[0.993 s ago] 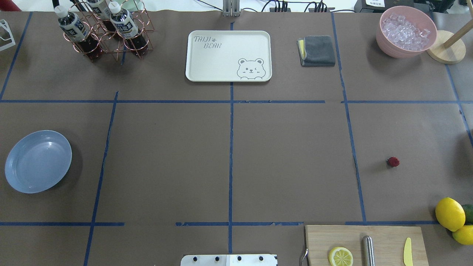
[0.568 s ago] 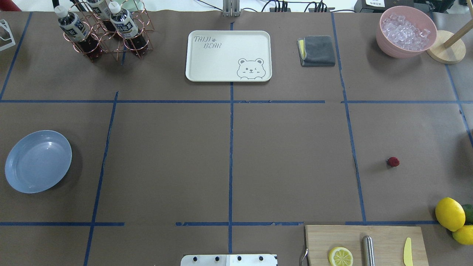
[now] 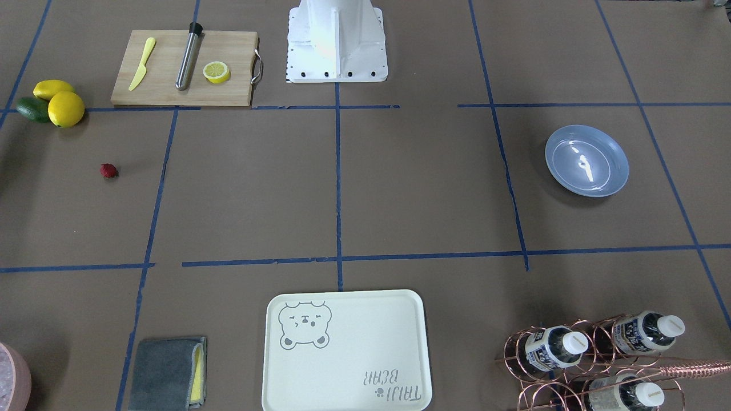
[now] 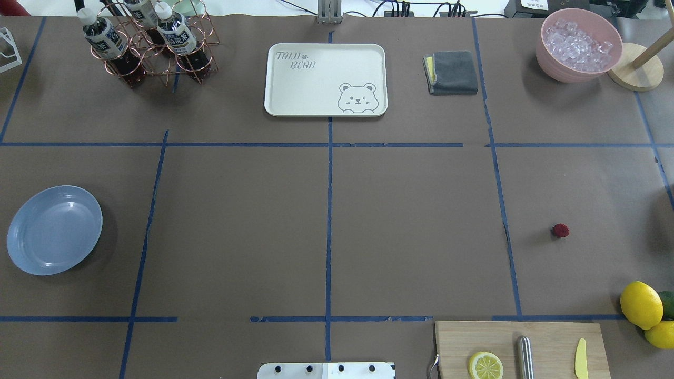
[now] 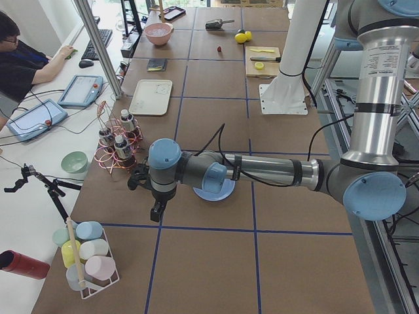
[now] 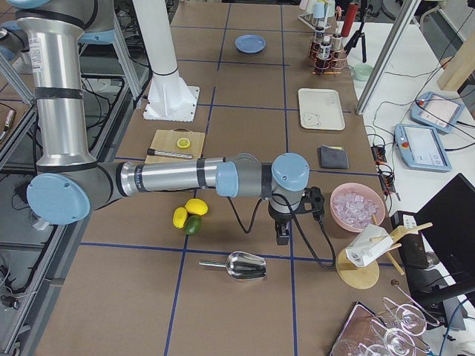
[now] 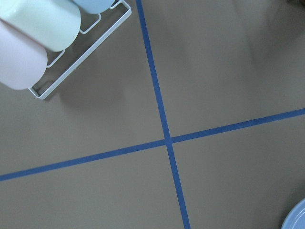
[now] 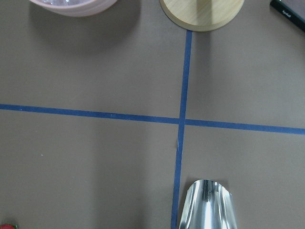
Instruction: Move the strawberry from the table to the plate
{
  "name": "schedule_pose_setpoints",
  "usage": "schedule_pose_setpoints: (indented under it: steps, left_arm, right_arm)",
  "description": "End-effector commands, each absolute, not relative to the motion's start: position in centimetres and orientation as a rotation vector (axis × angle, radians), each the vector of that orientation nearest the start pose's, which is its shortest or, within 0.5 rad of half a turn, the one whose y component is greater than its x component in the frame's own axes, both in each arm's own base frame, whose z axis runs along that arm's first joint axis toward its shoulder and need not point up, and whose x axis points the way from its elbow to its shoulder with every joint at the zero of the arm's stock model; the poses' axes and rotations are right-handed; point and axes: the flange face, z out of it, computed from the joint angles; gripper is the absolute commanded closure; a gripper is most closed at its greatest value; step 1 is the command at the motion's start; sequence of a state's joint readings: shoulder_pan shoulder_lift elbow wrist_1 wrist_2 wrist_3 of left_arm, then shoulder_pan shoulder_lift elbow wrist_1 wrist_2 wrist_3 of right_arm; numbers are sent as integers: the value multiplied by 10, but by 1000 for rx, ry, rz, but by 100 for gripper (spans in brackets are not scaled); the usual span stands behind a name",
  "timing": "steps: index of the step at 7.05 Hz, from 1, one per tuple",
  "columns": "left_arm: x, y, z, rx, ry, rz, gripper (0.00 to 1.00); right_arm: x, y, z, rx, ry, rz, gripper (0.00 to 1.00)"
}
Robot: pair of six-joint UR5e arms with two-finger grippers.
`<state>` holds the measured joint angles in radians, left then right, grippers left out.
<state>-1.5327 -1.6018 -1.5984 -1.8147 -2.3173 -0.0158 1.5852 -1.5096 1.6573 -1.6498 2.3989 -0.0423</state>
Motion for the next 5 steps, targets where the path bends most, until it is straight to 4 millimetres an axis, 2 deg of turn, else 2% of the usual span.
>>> schedule_pose_setpoints:
  steps: [1, 3, 4, 5]
  left_arm:
    - [-6, -511, 609, 253, 806, 56, 0]
    - [49, -466, 626, 248, 882, -23, 0]
    - [65, -436, 637, 243, 922, -52, 0]
    - [69, -414, 647, 227, 941, -74, 0]
  right_arm:
    - [39, -529, 576, 142, -879, -106, 0]
    - [7, -533, 559, 110, -914, 7, 0]
    - [-16, -535, 550, 87, -931, 81, 0]
    - [-29, -535, 545, 88, -947, 120, 0]
